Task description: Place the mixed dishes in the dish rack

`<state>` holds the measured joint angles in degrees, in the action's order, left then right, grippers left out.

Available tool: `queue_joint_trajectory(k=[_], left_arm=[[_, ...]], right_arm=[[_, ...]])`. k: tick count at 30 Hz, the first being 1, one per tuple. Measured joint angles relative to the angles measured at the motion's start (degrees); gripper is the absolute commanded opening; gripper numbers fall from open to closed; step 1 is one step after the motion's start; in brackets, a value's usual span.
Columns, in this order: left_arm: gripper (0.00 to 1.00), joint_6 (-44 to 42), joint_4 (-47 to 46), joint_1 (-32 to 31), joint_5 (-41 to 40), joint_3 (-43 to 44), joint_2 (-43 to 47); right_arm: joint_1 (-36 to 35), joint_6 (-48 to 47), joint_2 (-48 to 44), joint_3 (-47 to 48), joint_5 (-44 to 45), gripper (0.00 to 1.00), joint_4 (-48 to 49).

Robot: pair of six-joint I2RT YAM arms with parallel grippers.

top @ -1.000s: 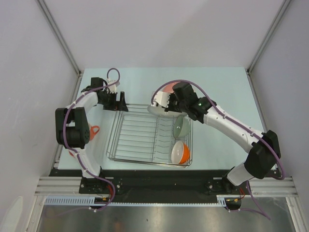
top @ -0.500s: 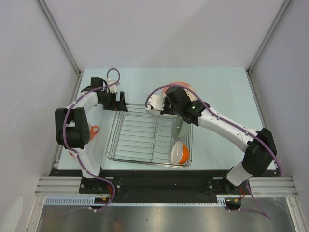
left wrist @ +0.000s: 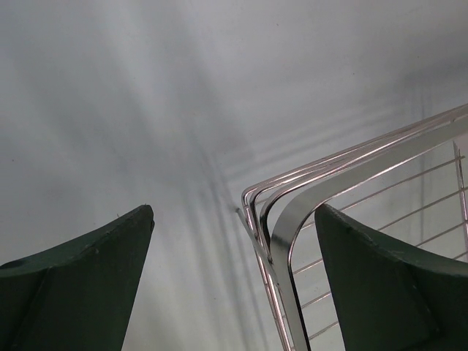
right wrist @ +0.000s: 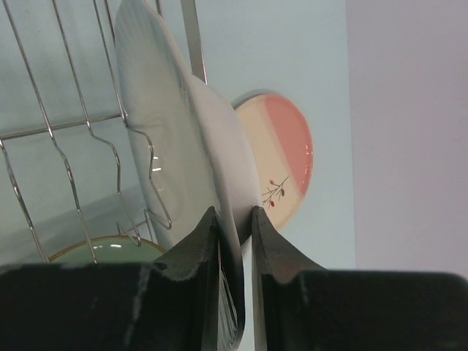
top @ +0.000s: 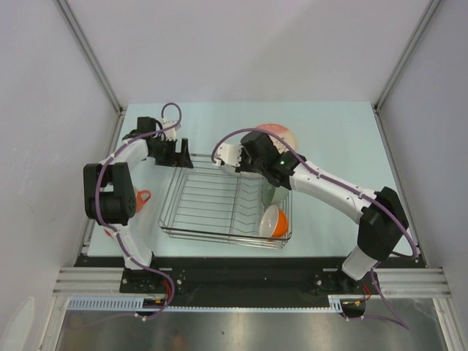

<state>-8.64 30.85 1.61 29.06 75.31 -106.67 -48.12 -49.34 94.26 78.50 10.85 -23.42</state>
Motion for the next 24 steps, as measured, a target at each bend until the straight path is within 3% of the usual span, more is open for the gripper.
queue_joint_trajectory(k=[7, 9, 17, 20, 21, 24], left_arm=[[0.97, 0.00, 0.00, 0.00, -0.42, 0.00, 0.00], [0.97, 0.00, -0.02, 0.00, -0.42, 0.00, 0.00], [0.97, 0.00, -0.09, 0.00, -0.42, 0.00, 0.00], [0.97, 0.00, -0.11, 0.00, -0.42, 0.00, 0.02], [0.97, 0.00, -0.09, 0.00, -0.44, 0.00, 0.07], [0.97, -0.02, -0.09, 0.00, -0.44, 0.00, 0.28]], right_arm=[[1.05, 1.42, -1.40, -0.63, -1.75, 0.01, -0.31], [1.51, 1.75, -2.64, -1.20, -2.73, 0.08, -1.11], [2.29, 2.80, -4.92, -2.16, -4.94, 0.19, -3.08], [2.60, 3.13, -5.22, -2.56, -5.38, 0.26, -2.97], [2.60, 3.30, -5.31, -2.67, -5.40, 0.35, -2.97], [2.64, 5.75, -6.23, -3.72, -7.23, 0.39, -4.02]])
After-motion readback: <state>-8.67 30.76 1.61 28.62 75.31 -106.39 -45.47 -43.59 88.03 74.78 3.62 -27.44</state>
